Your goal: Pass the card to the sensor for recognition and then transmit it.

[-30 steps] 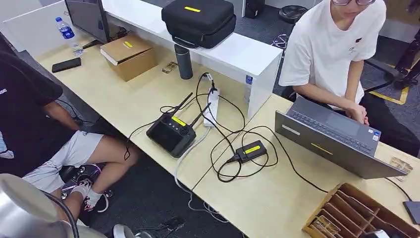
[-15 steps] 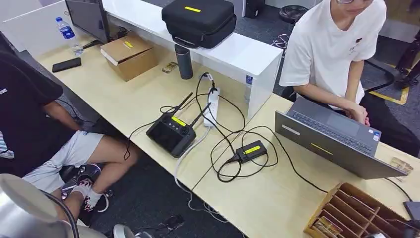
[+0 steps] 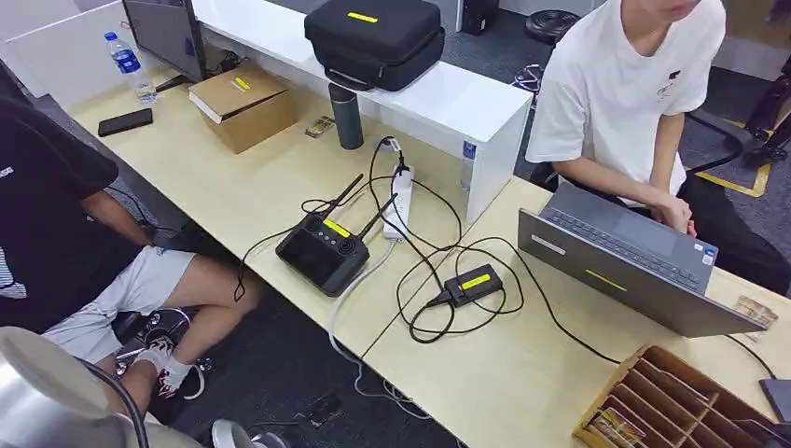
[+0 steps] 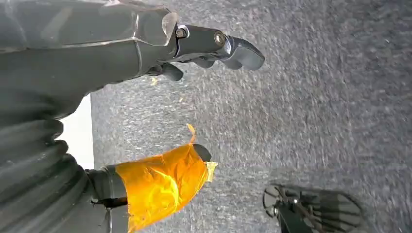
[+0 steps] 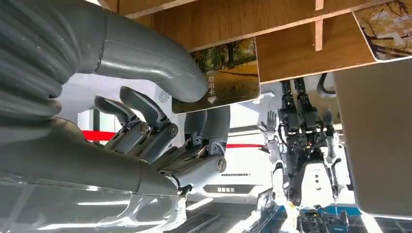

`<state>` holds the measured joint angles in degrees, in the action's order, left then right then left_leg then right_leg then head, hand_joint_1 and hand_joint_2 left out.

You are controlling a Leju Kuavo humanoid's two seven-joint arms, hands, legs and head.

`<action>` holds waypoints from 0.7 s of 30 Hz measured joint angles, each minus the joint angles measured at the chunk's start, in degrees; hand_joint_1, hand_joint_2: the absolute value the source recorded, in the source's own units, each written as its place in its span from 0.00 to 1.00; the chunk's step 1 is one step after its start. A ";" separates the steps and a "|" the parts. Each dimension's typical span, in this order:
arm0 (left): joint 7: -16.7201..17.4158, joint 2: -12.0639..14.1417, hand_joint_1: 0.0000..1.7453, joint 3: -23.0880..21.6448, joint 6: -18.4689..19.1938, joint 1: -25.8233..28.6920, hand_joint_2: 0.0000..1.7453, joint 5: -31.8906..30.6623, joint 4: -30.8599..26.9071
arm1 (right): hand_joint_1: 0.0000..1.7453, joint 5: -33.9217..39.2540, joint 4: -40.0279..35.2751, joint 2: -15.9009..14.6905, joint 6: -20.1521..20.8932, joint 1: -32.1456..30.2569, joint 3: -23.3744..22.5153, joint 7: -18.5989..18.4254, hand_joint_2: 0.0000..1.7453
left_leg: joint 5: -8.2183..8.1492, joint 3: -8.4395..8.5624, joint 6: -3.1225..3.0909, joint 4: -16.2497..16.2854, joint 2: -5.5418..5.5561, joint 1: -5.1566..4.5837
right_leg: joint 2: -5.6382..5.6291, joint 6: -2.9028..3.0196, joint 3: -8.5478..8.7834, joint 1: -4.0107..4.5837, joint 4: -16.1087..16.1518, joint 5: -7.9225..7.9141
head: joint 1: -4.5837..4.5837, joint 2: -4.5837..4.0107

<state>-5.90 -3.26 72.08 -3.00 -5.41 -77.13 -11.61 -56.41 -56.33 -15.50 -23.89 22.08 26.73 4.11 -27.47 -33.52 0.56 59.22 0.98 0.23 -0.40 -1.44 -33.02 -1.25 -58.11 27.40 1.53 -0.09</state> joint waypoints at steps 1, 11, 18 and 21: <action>0.09 0.04 0.00 0.00 -0.06 0.00 1.00 0.09 0.00 | 1.00 0.02 -0.09 0.00 0.00 -0.06 -0.02 0.00 1.00 | 0.00 0.00 0.00 0.00 0.00 0.00 | 0.00 0.00 0.00 0.00 0.00 0.00 | 0.00 0.00; 0.79 0.28 0.00 0.00 0.50 -0.01 1.00 -0.02 0.00 | 1.00 0.58 -2.40 -0.02 -0.05 0.11 -0.44 0.18 1.00 | 0.00 -0.02 0.00 0.00 0.00 0.00 | 0.00 0.00 0.00 0.00 -0.01 0.00 | 0.00 0.00; 1.53 0.26 0.00 0.00 1.18 -0.01 1.00 -0.20 0.00 | 1.00 1.75 -6.14 -0.18 0.55 1.30 -0.48 0.20 1.00 | 0.00 -0.01 0.00 0.00 0.00 0.00 | 0.00 0.00 0.00 0.00 -0.01 0.00 | 0.00 0.00; 1.66 0.28 0.00 0.00 1.31 -0.01 1.00 -0.26 0.00 | 1.00 1.90 -7.35 -0.44 0.72 1.86 -0.48 0.20 1.00 | 0.00 -0.01 0.00 0.00 0.00 0.00 | 0.00 0.00 0.00 0.00 -0.01 0.00 | 0.00 0.00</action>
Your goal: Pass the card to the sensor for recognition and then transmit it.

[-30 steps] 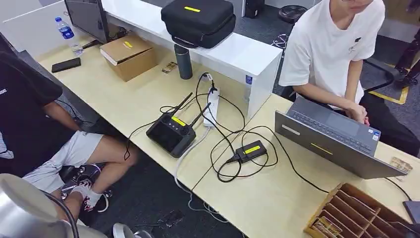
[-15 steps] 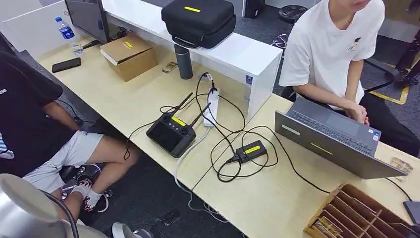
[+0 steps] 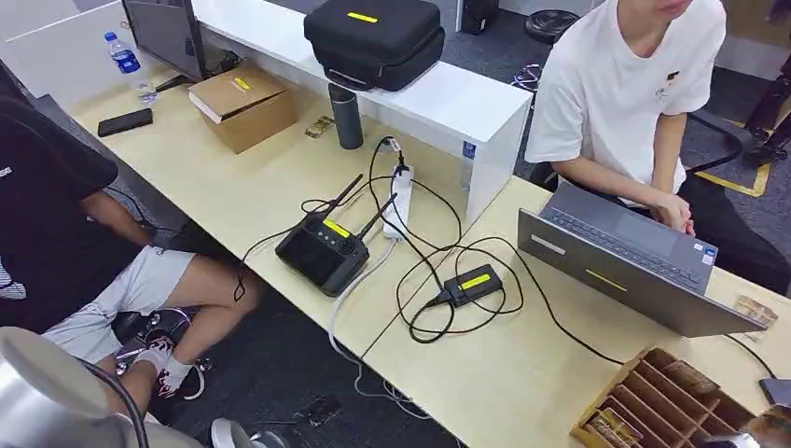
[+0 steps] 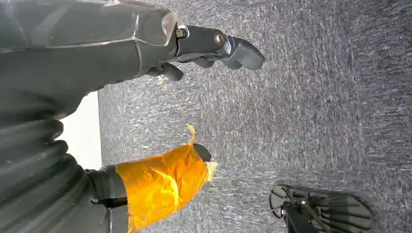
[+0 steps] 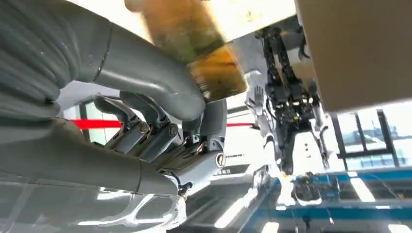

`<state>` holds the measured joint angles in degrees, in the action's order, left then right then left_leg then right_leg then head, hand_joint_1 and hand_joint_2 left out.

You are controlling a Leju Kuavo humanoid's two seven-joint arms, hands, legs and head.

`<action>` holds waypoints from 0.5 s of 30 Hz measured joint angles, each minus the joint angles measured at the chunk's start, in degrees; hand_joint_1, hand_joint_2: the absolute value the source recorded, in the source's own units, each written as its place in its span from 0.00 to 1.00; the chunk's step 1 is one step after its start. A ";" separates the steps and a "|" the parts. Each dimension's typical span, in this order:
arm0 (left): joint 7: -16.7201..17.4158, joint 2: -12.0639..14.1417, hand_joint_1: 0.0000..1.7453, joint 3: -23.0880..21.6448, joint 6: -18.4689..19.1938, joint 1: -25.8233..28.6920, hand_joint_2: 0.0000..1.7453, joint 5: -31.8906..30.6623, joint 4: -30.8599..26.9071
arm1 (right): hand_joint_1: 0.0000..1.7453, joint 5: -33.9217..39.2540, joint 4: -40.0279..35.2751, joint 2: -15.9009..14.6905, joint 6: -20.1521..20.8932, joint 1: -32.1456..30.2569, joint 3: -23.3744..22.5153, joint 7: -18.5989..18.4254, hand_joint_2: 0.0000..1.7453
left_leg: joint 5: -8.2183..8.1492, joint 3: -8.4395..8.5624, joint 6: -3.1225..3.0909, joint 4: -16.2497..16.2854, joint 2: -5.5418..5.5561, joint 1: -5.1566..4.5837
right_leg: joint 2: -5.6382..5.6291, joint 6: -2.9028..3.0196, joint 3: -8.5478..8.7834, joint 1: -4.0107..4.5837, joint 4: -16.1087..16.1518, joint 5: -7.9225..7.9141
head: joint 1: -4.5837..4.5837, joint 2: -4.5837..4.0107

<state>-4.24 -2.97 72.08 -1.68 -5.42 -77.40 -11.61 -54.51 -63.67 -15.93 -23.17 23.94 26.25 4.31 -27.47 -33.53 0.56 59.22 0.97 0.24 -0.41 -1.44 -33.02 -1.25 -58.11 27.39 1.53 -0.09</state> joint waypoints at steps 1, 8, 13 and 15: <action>0.02 0.00 0.00 0.00 0.02 0.00 1.00 0.00 0.00 | 1.00 0.02 -0.37 -0.07 0.11 0.08 0.00 0.00 1.00 | 0.00 0.00 0.00 0.00 0.00 0.00 | 0.00 0.00 0.00 0.00 0.00 0.00 | 0.02 0.00; 0.52 0.00 0.00 0.00 0.70 0.01 1.00 -0.18 0.00 | 1.00 1.14 -2.99 -0.94 0.61 1.12 0.00 0.00 1.00 | 0.00 -0.01 0.00 0.00 0.00 0.00 | 0.00 0.00 0.00 0.00 0.00 0.00 | 0.00 0.00; 0.63 -0.02 0.00 0.00 1.29 0.01 1.00 -0.37 0.00 | 1.00 2.23 -5.37 -1.64 1.73 3.51 0.00 -0.24 1.00 | 0.01 -0.01 0.00 0.00 -0.01 0.00 | 0.00 0.01 0.00 0.00 -0.01 -0.02 | 0.02 0.00; 0.66 -0.02 0.00 0.00 1.62 -0.02 1.00 -0.55 0.00 | 1.00 2.32 -6.19 -1.81 2.38 5.11 0.00 -0.66 1.00 | 0.01 0.00 0.00 0.00 -0.01 0.00 | -0.02 0.02 0.00 0.00 -0.01 -0.02 | 0.02 0.00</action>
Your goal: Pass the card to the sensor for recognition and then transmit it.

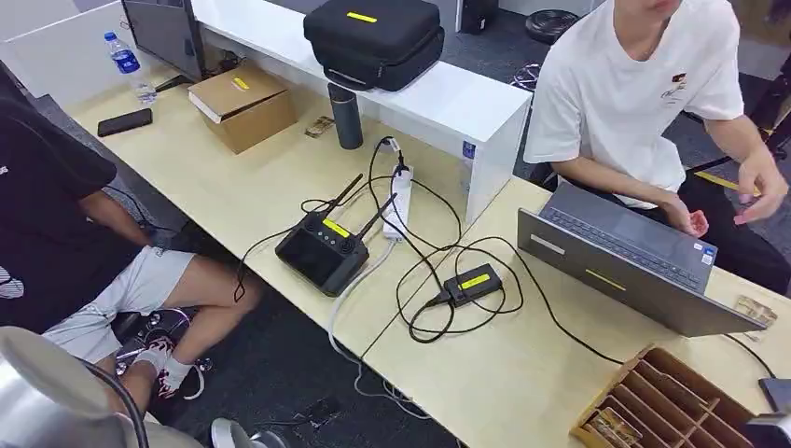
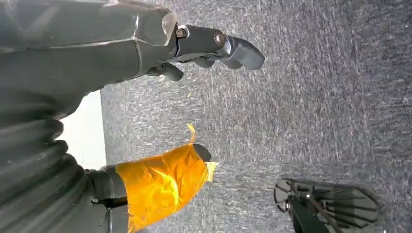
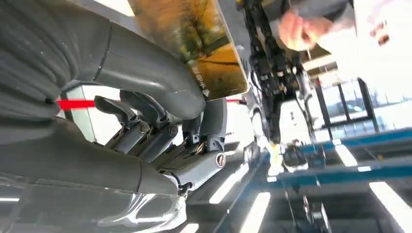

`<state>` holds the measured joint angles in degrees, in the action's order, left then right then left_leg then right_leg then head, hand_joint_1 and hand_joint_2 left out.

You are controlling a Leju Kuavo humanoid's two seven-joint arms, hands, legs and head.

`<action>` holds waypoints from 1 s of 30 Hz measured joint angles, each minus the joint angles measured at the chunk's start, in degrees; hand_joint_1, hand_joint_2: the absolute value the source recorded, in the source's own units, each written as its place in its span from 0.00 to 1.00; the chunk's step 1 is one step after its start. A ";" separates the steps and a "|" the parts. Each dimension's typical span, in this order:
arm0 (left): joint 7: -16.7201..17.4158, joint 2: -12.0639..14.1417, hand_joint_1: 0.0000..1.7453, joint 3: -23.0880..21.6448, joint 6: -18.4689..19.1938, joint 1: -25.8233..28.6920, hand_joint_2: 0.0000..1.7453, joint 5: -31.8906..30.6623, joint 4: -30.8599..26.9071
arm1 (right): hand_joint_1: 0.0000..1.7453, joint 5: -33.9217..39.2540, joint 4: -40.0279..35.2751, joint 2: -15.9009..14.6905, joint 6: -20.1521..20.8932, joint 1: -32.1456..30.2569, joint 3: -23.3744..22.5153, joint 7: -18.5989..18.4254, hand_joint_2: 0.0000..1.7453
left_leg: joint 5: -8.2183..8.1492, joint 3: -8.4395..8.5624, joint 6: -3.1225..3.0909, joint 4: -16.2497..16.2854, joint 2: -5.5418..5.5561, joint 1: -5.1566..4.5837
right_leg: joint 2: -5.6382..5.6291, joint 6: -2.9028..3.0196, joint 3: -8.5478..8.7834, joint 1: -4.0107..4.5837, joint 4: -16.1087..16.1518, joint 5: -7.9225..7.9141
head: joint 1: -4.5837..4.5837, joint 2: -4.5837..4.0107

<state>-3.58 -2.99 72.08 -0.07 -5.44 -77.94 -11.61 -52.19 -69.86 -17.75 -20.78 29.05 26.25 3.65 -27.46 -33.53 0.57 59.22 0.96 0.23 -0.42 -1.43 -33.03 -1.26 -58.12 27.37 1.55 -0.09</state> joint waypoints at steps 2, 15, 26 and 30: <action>0.00 0.00 0.00 0.00 0.11 0.00 1.00 -0.33 0.00 | 1.00 0.28 -0.81 -0.02 1.14 2.24 0.02 -0.52 1.00 | 0.01 0.00 0.01 0.00 -0.01 0.00 | -0.02 0.02 0.00 0.00 -0.01 -0.01 | -0.02 0.00; 0.92 -0.09 0.00 -0.02 2.45 -1.26 1.00 -3.21 0.00 | 1.00 -0.53 3.83 5.07 5.05 24.21 4.85 -7.04 1.00 | 0.11 0.00 0.11 0.00 0.00 0.01 | -0.06 0.03 -0.05 0.00 -0.15 -0.02 | 0.00 0.00; 1.77 -0.63 0.00 -1.75 3.47 -2.77 1.00 -5.09 0.00 | 1.00 -4.37 18.18 12.83 1.86 33.92 9.62 -10.12 1.00 | 0.14 0.00 0.16 0.00 0.01 0.01 | -0.05 0.09 -0.07 0.00 -0.17 -0.06 | -0.02 0.00; 1.77 -0.63 0.00 -1.84 3.69 -2.86 1.00 -5.11 0.00 | 1.00 -4.55 22.25 14.12 1.00 34.46 10.47 -9.92 1.00 | 0.14 0.00 0.15 0.01 0.01 0.01 | -0.05 0.09 -0.07 0.00 -0.17 -0.06 | -0.02 0.00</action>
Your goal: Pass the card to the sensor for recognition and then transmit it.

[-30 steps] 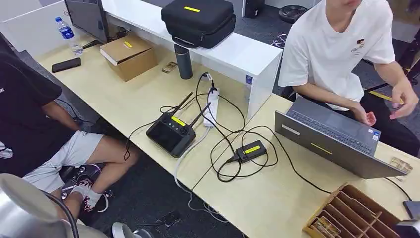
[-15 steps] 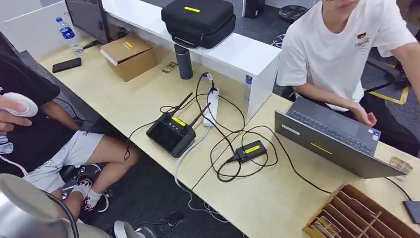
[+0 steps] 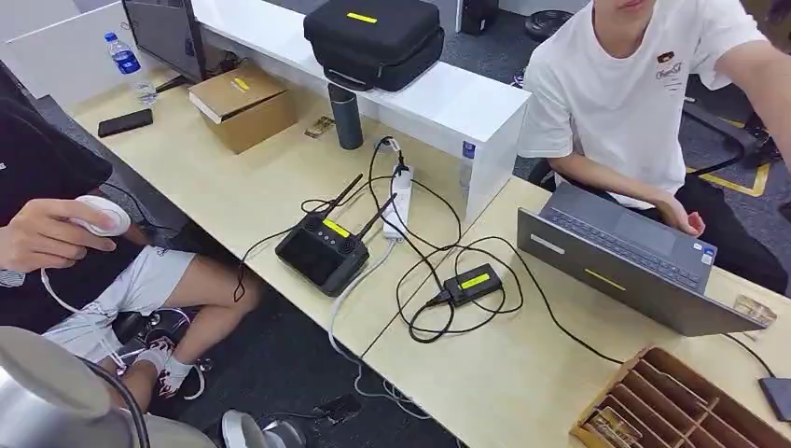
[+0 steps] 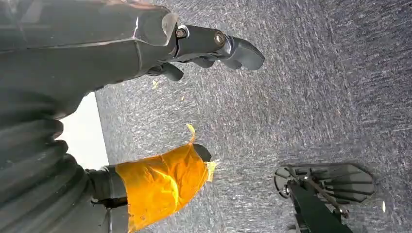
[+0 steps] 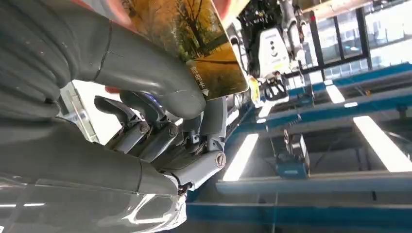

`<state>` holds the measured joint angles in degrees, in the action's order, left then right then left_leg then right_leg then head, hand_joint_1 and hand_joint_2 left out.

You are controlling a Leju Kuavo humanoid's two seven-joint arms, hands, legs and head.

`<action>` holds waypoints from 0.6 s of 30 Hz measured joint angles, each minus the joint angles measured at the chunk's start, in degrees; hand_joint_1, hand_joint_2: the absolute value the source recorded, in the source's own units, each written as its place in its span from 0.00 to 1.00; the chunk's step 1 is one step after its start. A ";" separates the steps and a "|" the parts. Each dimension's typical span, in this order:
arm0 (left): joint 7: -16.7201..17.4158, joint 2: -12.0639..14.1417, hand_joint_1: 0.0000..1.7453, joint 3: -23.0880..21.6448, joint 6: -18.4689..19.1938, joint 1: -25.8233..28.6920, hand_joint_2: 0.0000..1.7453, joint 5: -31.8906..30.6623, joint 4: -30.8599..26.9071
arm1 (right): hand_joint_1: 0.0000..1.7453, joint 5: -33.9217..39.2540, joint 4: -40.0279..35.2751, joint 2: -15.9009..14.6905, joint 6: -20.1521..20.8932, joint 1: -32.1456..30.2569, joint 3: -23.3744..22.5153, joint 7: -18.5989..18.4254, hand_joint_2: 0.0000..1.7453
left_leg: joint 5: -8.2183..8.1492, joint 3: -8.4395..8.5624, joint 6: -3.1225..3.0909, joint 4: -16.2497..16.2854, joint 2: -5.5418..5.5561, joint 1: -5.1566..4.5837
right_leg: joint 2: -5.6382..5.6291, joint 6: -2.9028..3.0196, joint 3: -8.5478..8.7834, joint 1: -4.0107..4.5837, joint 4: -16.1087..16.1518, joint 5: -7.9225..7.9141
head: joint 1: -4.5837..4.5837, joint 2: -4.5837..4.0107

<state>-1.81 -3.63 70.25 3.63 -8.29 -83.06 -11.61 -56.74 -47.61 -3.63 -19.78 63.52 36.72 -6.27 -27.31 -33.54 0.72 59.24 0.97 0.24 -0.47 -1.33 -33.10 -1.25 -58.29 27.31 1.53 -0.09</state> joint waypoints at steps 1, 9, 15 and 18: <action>0.00 0.00 0.00 -0.02 0.00 0.01 1.00 0.00 0.00 | 1.00 0.02 0.95 0.27 -0.20 0.11 0.18 0.17 1.00 | 0.00 0.00 0.00 0.00 0.00 0.00 | 0.00 0.00 0.00 0.00 0.00 0.00 | 0.00 0.00; -0.68 -0.02 0.00 -0.15 0.44 -0.01 1.00 0.39 0.00 | 0.00 0.55 5.62 1.14 -1.20 0.12 1.03 1.15 1.00 | 0.00 0.00 0.00 0.00 0.00 0.00 | 0.00 0.00 -0.01 0.00 0.00 0.00 | 0.00 0.00; -0.55 -0.09 0.00 -0.15 0.35 -0.02 1.00 0.54 0.00 | 0.00 0.59 7.28 1.16 -1.51 0.12 1.05 1.46 1.00 | 0.00 0.00 0.00 0.00 0.00 0.00 | 0.00 0.00 -0.02 0.00 0.00 0.00 | 0.00 0.00; -0.53 -0.09 0.00 -0.15 0.33 -0.02 1.00 0.52 0.00 | 0.00 0.59 7.79 1.16 -1.53 0.13 1.05 1.49 1.00 | 0.00 0.00 0.00 0.00 0.00 0.00 | 0.00 0.00 -0.02 0.00 0.00 0.00 | 0.00 0.00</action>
<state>-2.34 -3.72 70.10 3.96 -8.31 -82.53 -11.61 -56.15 -39.82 -2.47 -21.31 63.64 37.77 -4.79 -27.31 -33.53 0.72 59.24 0.97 0.24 -0.47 -1.33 -33.11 -1.25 -58.29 27.30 1.53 -0.09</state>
